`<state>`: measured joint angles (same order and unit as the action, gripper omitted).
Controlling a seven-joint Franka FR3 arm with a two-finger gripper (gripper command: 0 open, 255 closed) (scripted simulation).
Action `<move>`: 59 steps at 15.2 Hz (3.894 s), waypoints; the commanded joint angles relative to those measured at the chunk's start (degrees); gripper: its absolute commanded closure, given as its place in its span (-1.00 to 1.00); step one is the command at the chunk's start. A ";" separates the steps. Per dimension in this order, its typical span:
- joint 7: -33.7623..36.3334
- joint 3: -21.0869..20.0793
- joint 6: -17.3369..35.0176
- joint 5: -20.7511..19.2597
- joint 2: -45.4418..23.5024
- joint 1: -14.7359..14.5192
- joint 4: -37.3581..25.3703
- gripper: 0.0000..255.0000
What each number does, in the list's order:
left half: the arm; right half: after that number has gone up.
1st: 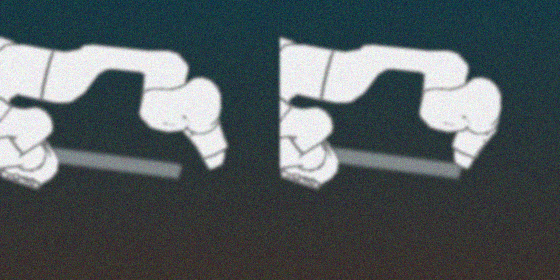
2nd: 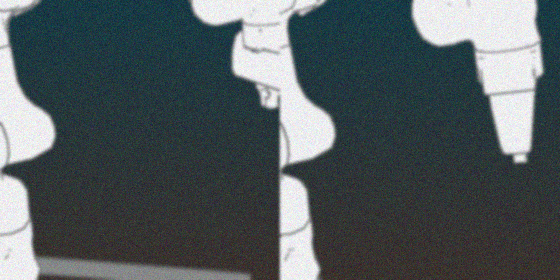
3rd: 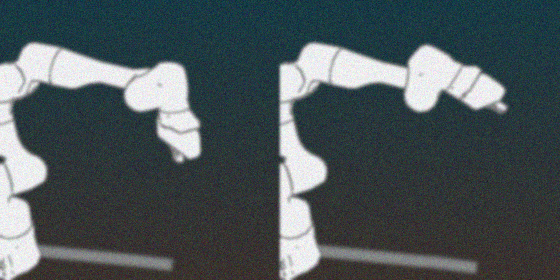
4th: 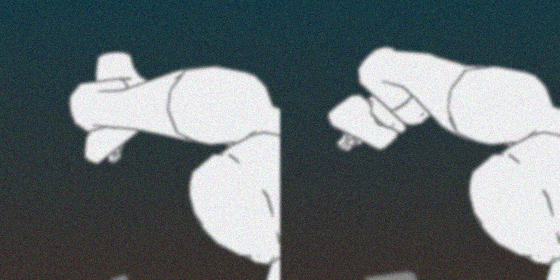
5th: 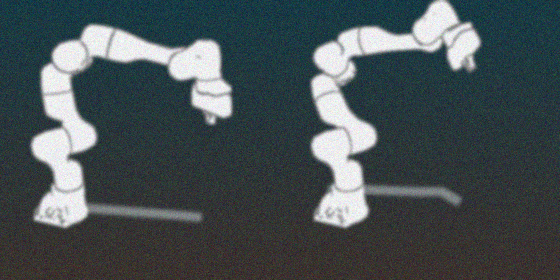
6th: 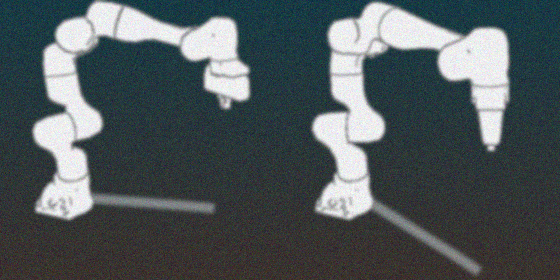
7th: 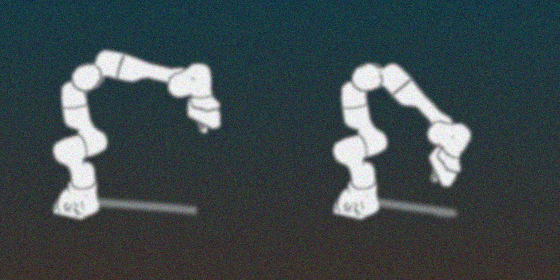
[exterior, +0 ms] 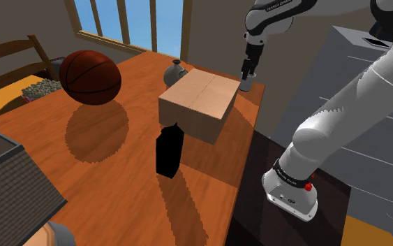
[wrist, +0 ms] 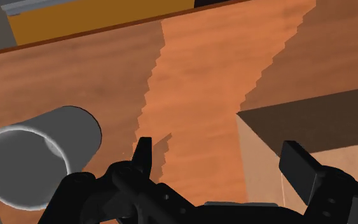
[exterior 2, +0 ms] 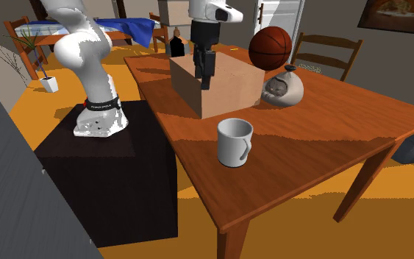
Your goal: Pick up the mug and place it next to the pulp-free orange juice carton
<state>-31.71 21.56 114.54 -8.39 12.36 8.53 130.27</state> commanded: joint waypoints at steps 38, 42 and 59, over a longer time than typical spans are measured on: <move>-13.89 4.69 12.32 9.05 -24.35 4.52 -14.61 1.00; -13.50 4.90 9.53 8.24 -22.77 4.28 -15.96 1.00; -12.72 5.21 -2.72 6.07 -18.11 3.69 -23.99 1.00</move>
<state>-44.42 26.76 112.67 -2.25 -5.94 12.23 106.95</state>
